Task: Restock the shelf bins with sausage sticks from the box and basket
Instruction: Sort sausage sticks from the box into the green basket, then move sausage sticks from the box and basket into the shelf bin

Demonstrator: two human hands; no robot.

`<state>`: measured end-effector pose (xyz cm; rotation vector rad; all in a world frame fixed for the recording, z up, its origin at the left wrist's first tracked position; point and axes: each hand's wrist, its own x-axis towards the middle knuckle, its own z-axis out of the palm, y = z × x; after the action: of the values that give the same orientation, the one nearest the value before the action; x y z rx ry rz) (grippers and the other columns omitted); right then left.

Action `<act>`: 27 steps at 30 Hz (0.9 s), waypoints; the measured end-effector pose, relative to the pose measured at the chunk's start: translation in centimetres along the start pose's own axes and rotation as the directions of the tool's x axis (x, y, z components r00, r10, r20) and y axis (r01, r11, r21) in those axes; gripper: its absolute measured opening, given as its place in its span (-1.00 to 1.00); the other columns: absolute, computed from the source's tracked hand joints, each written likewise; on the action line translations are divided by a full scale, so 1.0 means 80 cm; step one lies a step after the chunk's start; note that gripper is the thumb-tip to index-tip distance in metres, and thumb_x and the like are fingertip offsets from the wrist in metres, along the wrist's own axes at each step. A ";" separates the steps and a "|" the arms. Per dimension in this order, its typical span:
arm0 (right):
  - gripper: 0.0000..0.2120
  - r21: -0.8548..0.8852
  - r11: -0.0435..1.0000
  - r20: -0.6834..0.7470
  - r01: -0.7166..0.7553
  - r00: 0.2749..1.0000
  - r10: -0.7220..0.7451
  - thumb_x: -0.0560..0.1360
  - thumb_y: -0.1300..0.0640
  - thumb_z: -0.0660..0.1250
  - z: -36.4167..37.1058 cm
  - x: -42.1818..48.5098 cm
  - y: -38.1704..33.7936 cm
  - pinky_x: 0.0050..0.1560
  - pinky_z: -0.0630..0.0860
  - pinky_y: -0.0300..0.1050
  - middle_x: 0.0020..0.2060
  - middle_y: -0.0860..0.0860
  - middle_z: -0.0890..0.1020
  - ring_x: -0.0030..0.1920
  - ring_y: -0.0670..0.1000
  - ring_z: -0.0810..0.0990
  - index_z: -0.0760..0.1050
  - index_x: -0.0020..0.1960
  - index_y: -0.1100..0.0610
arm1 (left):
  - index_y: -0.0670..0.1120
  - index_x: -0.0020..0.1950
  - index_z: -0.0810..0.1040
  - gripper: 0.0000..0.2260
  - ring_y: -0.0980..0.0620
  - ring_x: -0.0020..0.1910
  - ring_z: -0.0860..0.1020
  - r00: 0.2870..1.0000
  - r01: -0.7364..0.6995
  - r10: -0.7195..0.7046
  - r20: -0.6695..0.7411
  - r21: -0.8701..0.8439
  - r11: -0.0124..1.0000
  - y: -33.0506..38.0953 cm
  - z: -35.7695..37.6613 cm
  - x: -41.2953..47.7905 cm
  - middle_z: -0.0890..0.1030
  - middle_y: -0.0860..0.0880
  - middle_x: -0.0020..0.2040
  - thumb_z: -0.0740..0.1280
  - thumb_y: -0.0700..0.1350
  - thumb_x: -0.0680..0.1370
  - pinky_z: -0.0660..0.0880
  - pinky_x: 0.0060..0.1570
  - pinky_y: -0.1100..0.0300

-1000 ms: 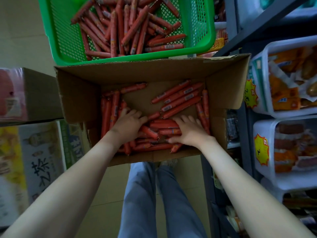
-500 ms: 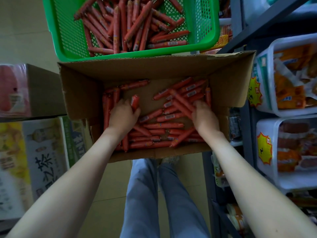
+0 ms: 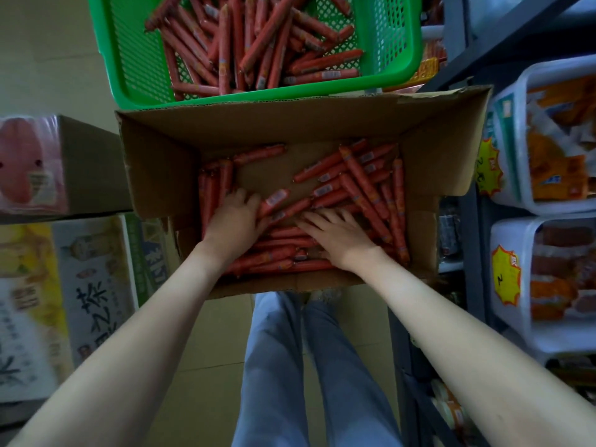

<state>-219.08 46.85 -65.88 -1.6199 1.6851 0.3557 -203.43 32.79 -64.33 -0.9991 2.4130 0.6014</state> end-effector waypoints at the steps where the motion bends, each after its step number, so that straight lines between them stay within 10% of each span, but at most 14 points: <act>1: -0.33 -0.010 1.000 -0.015 -0.016 1.000 0.016 0.56 0.07 0.24 0.004 0.001 0.002 0.43 -0.02 0.07 0.53 -0.04 0.02 0.50 0.06 -0.02 -0.05 0.54 -0.07 | -0.13 0.37 0.36 -0.57 -0.25 0.30 0.30 0.996 -0.050 0.045 0.075 0.070 0.996 -0.003 0.005 -0.002 0.33 -0.22 0.35 0.21 0.07 0.59 0.32 0.27 -0.04; 6: -0.27 0.103 0.977 -0.188 -0.185 0.961 0.202 0.51 0.14 0.30 -0.005 -0.005 0.012 0.41 0.09 0.03 0.49 0.04 0.15 0.44 0.10 0.13 -0.04 0.54 0.03 | -0.11 0.44 0.26 -0.58 -0.21 0.39 0.21 0.996 0.003 -0.016 0.092 0.133 0.991 -0.002 0.015 -0.002 0.22 -0.16 0.46 0.16 0.00 0.61 0.26 0.33 0.00; 12: -0.30 0.377 0.807 -0.372 -0.454 0.724 0.581 0.52 -0.01 0.30 -0.018 -0.017 0.046 0.39 0.14 0.13 0.43 0.15 0.23 0.43 0.18 0.17 0.02 0.53 0.09 | -0.17 0.35 0.34 -0.54 -0.20 0.33 0.30 0.992 0.110 -0.114 0.050 0.070 0.991 0.017 0.018 0.010 0.35 -0.21 0.34 0.21 0.10 0.57 0.25 0.33 -0.03; 19: 0.02 0.516 0.659 -0.023 -0.547 0.761 0.649 0.34 -0.09 0.50 -0.023 -0.009 0.063 0.41 0.19 0.09 0.46 0.17 0.16 0.48 0.19 0.07 -0.13 0.52 0.03 | -0.11 0.33 0.33 -0.53 -0.18 0.32 0.34 0.982 0.085 -0.101 0.161 0.104 0.991 0.035 0.025 0.031 0.44 -0.17 0.30 0.33 0.07 0.51 0.18 0.29 0.00; 22: -0.21 0.615 0.614 -0.006 -0.495 0.776 0.631 0.36 -0.04 0.49 -0.007 -0.004 0.064 0.32 0.36 0.03 0.36 0.13 0.37 0.36 0.16 0.35 0.16 0.44 0.11 | -0.12 0.33 0.36 -0.53 -0.19 0.31 0.37 0.973 0.103 -0.116 0.198 0.074 0.992 0.036 0.019 0.039 0.46 -0.19 0.29 0.35 0.05 0.51 0.21 0.27 0.02; 27: -0.52 0.562 0.701 -0.078 -0.439 0.816 0.573 0.48 0.01 0.35 0.012 -0.013 0.041 0.38 0.26 0.03 0.33 0.12 0.37 0.38 0.17 0.26 0.36 0.35 0.10 | -0.07 0.39 0.36 -0.51 -0.20 0.37 0.27 0.976 0.017 -0.032 0.217 0.074 0.997 0.032 0.014 0.036 0.37 -0.18 0.37 0.31 0.08 0.52 0.19 0.32 0.02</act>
<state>-221.92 48.75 -66.79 -0.7899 2.1864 -0.0630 -206.84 33.46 -66.26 -0.8832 2.2107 0.5790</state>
